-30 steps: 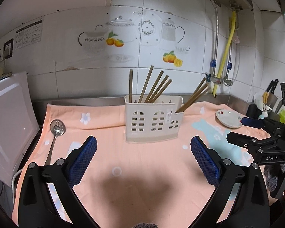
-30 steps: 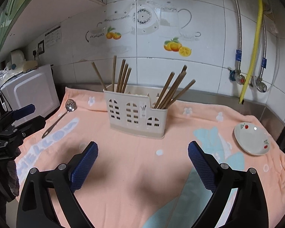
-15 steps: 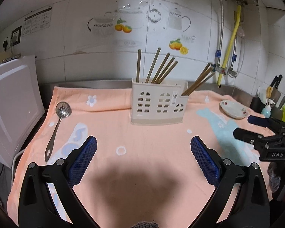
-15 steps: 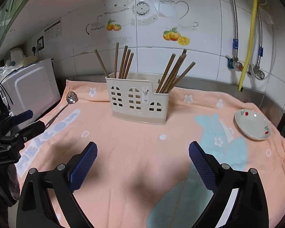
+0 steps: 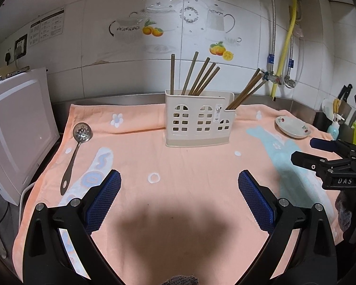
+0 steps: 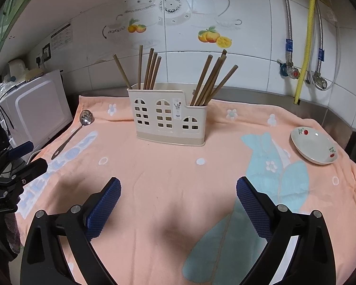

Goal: Organize utensils

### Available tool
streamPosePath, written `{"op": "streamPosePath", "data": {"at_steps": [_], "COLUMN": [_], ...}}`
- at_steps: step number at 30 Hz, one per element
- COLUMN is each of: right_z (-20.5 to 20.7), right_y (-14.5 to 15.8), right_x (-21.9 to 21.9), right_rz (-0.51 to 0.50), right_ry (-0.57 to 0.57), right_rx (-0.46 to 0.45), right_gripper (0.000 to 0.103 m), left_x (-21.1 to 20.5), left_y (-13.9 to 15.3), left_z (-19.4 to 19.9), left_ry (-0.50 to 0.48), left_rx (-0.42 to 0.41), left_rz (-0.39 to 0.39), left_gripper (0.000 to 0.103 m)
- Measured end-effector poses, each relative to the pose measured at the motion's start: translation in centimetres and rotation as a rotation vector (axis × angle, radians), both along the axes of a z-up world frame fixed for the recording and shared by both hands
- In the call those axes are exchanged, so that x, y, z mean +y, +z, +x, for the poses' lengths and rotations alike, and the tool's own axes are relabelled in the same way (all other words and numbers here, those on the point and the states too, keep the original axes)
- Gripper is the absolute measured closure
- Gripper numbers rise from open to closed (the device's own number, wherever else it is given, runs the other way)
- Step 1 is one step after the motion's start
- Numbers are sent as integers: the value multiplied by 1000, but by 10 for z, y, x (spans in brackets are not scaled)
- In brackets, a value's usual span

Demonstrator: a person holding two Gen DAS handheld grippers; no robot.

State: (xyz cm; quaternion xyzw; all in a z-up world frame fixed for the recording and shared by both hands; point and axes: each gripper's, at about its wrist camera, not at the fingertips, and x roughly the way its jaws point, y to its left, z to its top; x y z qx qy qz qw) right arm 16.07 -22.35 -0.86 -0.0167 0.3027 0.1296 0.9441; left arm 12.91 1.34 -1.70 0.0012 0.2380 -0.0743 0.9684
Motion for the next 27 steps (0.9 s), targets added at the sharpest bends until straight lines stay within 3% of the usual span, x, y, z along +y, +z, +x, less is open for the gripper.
{"op": "streamPosePath", "data": {"at_steps": [27], "right_z": [-2], "right_y": [-12], "right_x": [-1], "right_rz": [18], "right_ry": [1], "right_rx": [38], "right_gripper": [8], "left_x": [-2], "left_y": [-8], "left_z": [0], "left_ry": [16], "left_rx": [38], "left_rz": [2], "left_gripper": [5]}}
